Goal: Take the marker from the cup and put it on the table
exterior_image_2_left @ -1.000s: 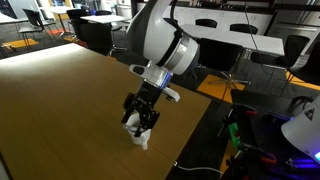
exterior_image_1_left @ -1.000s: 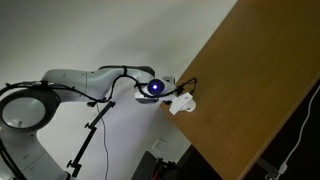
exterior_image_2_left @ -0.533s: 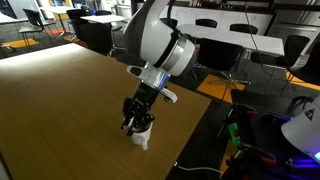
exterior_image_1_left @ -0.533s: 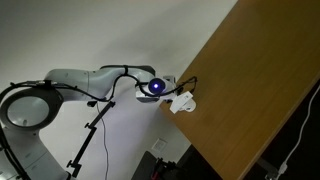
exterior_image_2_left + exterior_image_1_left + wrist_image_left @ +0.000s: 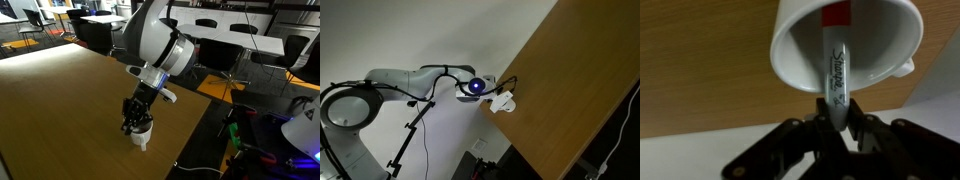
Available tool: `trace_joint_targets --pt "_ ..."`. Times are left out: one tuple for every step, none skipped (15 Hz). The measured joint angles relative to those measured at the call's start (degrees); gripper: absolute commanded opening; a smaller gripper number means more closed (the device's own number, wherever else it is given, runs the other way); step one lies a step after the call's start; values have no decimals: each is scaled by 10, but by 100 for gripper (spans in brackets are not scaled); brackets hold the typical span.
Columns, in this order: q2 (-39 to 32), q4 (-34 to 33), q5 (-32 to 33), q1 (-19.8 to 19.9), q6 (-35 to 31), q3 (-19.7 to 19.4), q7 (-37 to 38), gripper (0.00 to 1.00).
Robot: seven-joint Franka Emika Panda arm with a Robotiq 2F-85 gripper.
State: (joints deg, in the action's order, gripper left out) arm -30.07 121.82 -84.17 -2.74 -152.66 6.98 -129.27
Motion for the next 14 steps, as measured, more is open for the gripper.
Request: trace_joint_targets --pt "0 0 -1 0 0 0 0 6" --pt "0 0 -4 0 -2 0 -1 6" --pt "1 0 -10 -1 -4 0 -8 6" --pt "2 0 -20 -1 -8 1 -19 6" --pt "4 1 -33 -1 -14 2 -32 6" --pt "7 2 -48 -1 -21 3 -48 6" --pt "12 4 -65 -1 -25 3 -66 6" --pt "17 6 -83 -1 -28 4 -84 6" --pt "24 9 -102 -1 -29 4 -102 6" --pt "32 13 -120 -1 -29 4 -118 6" --pt "41 18 -137 -1 -29 4 -133 6" --pt "51 25 -150 -1 -29 4 -145 6" --pt "61 33 -159 -1 -29 4 -152 6" --pt "72 43 -164 -1 -29 4 -156 6"
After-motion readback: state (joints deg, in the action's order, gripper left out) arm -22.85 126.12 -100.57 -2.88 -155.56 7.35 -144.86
